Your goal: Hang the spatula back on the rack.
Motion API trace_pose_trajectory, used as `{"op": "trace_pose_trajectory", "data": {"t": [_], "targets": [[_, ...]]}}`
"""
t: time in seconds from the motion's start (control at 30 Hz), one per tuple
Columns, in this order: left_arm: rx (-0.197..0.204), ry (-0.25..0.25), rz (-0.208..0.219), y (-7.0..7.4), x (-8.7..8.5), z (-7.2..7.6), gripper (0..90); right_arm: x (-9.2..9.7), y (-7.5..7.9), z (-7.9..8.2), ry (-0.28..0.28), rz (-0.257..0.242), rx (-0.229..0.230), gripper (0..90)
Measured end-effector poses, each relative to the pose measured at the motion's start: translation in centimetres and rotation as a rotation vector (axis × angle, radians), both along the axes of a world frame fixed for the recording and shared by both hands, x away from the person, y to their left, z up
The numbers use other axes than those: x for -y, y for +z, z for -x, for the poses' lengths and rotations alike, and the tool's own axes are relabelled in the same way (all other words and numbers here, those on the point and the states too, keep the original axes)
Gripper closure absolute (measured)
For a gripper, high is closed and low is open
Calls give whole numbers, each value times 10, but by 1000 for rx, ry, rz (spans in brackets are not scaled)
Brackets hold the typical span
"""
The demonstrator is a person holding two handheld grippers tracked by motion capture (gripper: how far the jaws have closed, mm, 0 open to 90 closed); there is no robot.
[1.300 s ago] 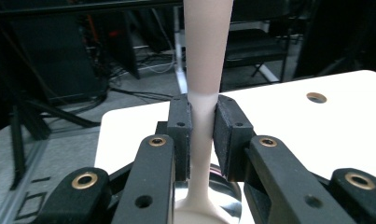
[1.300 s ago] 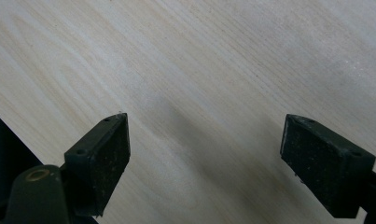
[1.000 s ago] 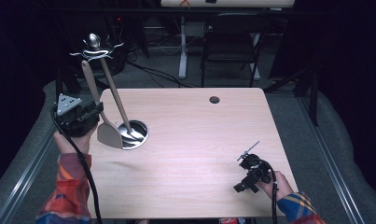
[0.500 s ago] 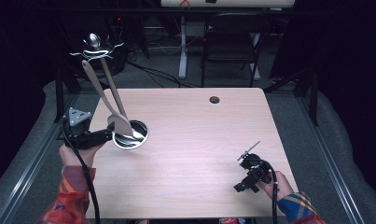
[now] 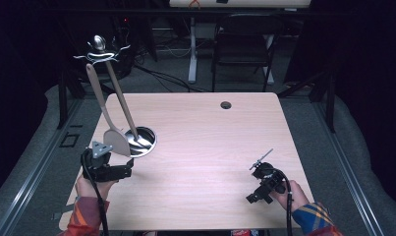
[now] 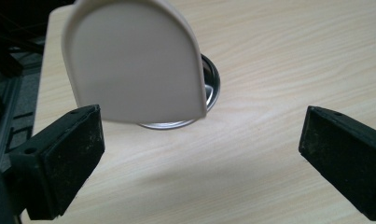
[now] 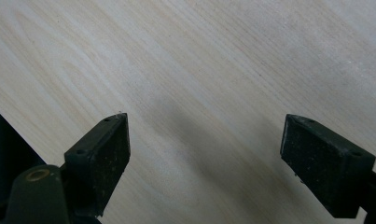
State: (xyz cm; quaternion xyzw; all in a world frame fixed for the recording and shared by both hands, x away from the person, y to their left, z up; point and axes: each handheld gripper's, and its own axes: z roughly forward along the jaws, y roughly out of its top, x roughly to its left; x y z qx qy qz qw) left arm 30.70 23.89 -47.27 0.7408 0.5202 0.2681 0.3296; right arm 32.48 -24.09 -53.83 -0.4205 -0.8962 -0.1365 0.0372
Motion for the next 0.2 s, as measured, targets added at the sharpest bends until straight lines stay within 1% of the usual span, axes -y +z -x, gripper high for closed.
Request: {"op": "trace_pose_trajectory", "data": {"t": [0.03, 0.07, 0.1, 0.13, 0.17, 0.2], "targets": [[-16, -5, -5, -3, 1, -2, 2, 0, 0, 0, 1, 2, 0, 154], [-21, -5, -10, -4, 1, -3, 2, 0, 0, 0, -5, -14, -4, 154], [-24, -7, -12, -5, 0, -4, 2, 1, 1, -1, 12, 13, -1, 154], [-26, -12, -6, -5, -1, -4, 1, 1, 0, 0, 2, -1, 5, 154], [-16, -24, 18, -5, -2, -4, 1, 1, 1, 0, 4, 5, 6, 153], [-1, -31, 31, -4, -3, -3, 15, 1, 1, 0, 7, 7, 7, 154]]}}
